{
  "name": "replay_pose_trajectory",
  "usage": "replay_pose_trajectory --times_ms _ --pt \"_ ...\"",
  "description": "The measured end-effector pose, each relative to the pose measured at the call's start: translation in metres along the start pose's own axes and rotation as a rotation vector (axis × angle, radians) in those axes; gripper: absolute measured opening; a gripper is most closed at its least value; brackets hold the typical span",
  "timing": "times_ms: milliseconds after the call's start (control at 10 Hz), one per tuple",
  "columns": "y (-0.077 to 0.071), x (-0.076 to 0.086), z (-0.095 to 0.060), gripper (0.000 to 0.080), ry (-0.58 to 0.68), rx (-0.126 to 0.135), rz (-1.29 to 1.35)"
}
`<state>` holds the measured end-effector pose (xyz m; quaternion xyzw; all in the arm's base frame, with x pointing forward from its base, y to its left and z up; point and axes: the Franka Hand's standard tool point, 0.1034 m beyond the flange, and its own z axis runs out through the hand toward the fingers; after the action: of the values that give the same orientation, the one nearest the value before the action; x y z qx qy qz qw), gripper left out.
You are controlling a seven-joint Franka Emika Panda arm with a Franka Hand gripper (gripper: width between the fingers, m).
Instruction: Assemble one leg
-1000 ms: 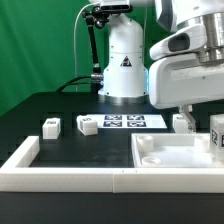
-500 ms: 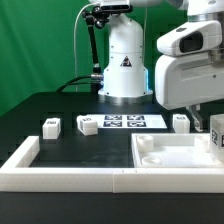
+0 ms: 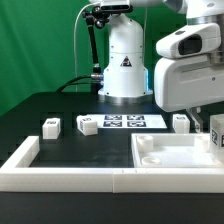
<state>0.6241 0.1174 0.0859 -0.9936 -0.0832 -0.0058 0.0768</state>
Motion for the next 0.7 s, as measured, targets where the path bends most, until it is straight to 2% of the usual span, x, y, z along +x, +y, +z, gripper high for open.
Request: replay_pose_trajectory --times_ms 100,200,300,700 --pt "-0.0002 0.0000 0.0000 0.0395 0.000 0.001 0.013" --pt "-0.0002 0.0000 0.0000 0.0395 0.000 0.001 0.022" --pt "0.0027 0.0003 -0.0003 0.0297 0.001 -0.002 0.024" --pt "0.0039 0.0001 -0.0001 0.0297 0.003 0.001 0.309"
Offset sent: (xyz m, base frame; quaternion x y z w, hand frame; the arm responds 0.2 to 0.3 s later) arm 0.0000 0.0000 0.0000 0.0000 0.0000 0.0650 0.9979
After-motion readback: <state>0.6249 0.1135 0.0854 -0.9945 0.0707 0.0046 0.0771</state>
